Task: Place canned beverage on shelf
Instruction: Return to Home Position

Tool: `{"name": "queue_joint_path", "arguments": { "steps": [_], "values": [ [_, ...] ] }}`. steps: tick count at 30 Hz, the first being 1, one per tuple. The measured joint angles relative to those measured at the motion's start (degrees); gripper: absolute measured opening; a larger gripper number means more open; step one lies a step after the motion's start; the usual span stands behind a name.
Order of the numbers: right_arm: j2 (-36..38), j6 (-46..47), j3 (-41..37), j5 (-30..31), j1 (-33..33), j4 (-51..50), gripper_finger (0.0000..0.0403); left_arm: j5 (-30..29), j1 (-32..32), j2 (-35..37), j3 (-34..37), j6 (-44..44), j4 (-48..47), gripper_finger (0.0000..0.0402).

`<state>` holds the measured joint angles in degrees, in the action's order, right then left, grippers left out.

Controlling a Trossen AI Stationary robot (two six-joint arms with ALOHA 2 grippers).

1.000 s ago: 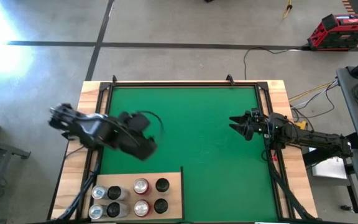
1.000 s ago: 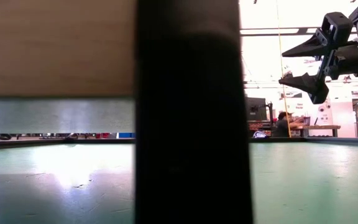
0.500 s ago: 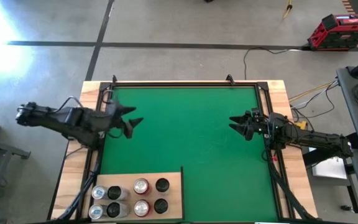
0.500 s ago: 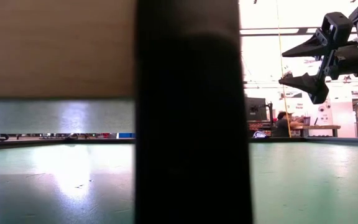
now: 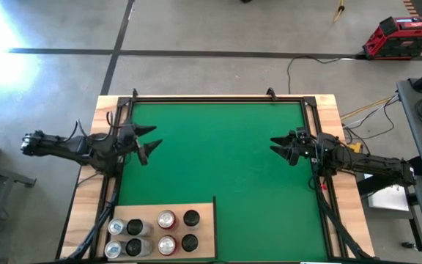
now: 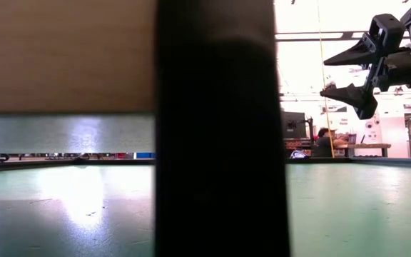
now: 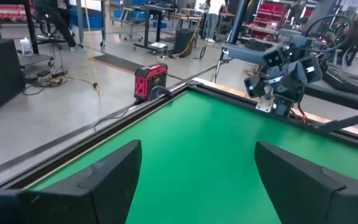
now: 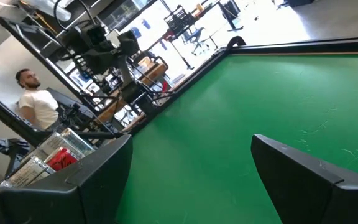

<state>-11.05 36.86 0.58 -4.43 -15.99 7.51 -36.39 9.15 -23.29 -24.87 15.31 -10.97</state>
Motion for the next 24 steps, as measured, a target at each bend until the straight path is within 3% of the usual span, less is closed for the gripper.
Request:
{"name": "queue_joint_path", "arguments": {
  "steps": [9,24],
  "values": [
    [0.0,-0.02,0.0,-0.02,0.0,0.0,0.0318,1.05,0.0,3.73,3.5,-4.31,-0.08,0.0296],
    [0.0,-0.02,0.0,-0.02,0.0,0.0,0.0318,3.49,0.0,10.38,10.81,-4.32,-0.12,0.0296]
  ]
}}
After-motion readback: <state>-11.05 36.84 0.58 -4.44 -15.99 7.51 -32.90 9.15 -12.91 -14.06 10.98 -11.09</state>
